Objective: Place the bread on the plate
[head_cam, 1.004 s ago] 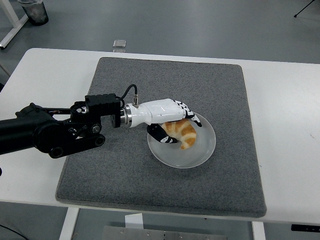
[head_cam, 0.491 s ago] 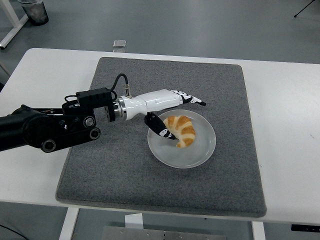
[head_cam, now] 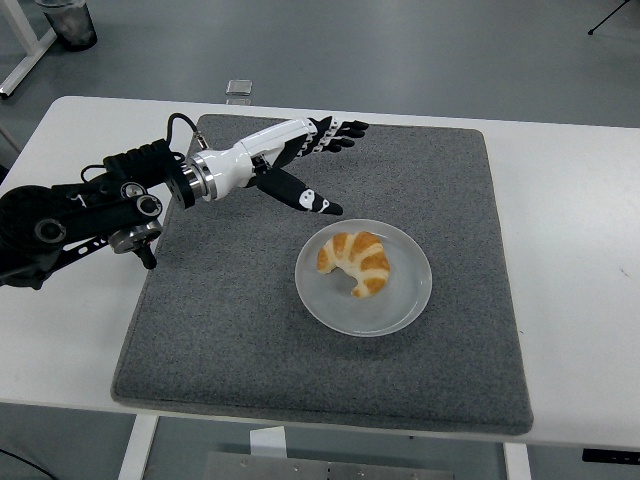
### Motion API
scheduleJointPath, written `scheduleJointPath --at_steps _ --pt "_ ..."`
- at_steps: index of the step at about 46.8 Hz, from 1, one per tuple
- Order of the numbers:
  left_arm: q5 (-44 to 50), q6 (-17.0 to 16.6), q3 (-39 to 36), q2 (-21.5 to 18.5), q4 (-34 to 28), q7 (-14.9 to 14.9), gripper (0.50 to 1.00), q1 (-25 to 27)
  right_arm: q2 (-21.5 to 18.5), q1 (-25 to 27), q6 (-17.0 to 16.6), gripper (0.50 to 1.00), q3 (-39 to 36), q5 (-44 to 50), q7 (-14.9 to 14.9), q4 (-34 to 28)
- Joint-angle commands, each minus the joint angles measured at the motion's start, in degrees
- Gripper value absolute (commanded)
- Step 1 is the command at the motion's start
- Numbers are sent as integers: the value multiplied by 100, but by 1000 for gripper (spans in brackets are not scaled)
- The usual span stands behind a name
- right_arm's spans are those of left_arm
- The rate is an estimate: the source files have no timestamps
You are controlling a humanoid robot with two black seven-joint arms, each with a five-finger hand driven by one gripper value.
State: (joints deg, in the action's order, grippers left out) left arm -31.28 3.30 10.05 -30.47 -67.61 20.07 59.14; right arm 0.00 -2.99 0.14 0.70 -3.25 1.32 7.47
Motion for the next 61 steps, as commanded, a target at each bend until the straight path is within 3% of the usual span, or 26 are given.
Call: scheduleJointPath --at_steps 1,23,27,34,40,50,61 --pt "446 320 138 -3 406 -21 994 -60 0 0 3 952 0 0 0 0" --pt "2248 2227 771 -73 1997 -135 994 -69 0 0 3 952 0 0 0 0" --pt "2547 2544 771 -56 2348 -346 994 -69 0 0 3 952 0 0 0 0" --pt "3372 3045 788 -38 2876 -978 994 -69 0 0 3 952 0 0 0 0" --pt "3848 3170 780 -12 3201 -1313 994 -69 0 0 3 952 0 0 0 0" --pt "4050 3170 955 15 3281 -1427 994 -279 0 0 3 952 0 0 0 0" --pt "4656 3170 1632 15 3299 -2200 994 -526 0 0 -49 952 -18 -9 0 44"
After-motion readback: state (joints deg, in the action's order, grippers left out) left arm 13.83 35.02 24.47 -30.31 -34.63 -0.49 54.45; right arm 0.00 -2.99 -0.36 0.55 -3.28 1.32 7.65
